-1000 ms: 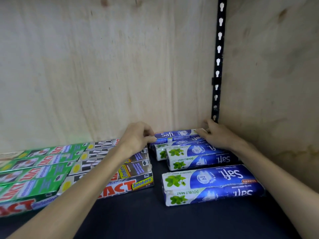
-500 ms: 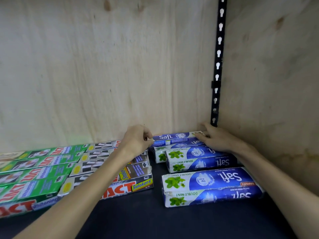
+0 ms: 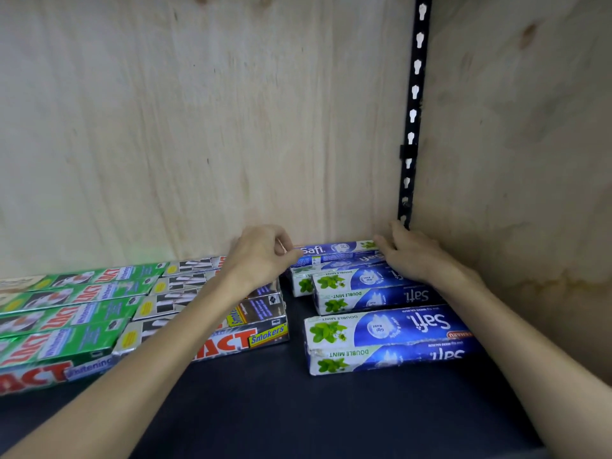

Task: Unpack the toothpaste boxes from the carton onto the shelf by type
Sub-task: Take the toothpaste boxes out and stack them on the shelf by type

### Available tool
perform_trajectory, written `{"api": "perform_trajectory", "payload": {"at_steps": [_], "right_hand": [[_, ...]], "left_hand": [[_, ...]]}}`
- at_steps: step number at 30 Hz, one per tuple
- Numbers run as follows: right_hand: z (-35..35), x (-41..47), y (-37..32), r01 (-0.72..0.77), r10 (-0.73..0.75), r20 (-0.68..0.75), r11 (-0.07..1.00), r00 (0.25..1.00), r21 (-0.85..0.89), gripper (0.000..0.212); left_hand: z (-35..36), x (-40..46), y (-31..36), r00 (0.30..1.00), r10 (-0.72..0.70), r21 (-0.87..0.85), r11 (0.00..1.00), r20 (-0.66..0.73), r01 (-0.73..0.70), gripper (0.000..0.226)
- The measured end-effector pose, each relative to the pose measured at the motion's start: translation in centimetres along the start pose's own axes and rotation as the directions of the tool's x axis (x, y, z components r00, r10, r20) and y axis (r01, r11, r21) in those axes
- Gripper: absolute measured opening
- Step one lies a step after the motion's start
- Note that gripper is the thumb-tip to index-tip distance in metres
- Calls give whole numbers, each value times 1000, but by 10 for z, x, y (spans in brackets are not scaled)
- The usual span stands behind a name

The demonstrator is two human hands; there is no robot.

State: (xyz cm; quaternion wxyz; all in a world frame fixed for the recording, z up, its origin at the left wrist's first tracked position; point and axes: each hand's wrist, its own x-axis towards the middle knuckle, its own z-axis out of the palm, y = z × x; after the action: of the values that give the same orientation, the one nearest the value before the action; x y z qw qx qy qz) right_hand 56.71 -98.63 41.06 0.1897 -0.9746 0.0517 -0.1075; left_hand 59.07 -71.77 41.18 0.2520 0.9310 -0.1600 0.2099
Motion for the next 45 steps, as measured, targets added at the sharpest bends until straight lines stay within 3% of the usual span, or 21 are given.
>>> {"api": "perform_trajectory", "payload": {"at_steps": [6,12,16,19,24,33,38,45], "right_hand": [[5,-13,-5,-80,78,-21,991,997,-103,57],[2,-18,-2,-94,92,-29,993,995,-75,53],[-1,-23,0,-61,60,-40,998,997,-28,55],[-4,-27,4,-31,37,-73,997,997,76,64],[-6,-33,9,71,-27,-220,978,975,194,56],[-10,-56,6,193,2,-459,905,888,379,54],[-10,-90,-3,227,23,-501,873,865,431,62],[-6,-155,-34,231,38,-479,840,877,491,65]], "left_hand": [[5,-16,17,984,46,385,916,173,-111,51],[3,-26,33,980,24,499,858,196,-120,48],[7,-26,30,979,-21,378,924,205,-59,42],[11,-31,31,993,-35,252,968,115,5,49],[15,-34,30,997,-73,70,995,-20,74,55],[2,-41,40,967,-44,-43,998,-253,34,54],[-19,-65,46,931,-53,-144,990,-361,0,52],[-58,-145,26,926,-50,-291,954,-374,-66,48]]}}
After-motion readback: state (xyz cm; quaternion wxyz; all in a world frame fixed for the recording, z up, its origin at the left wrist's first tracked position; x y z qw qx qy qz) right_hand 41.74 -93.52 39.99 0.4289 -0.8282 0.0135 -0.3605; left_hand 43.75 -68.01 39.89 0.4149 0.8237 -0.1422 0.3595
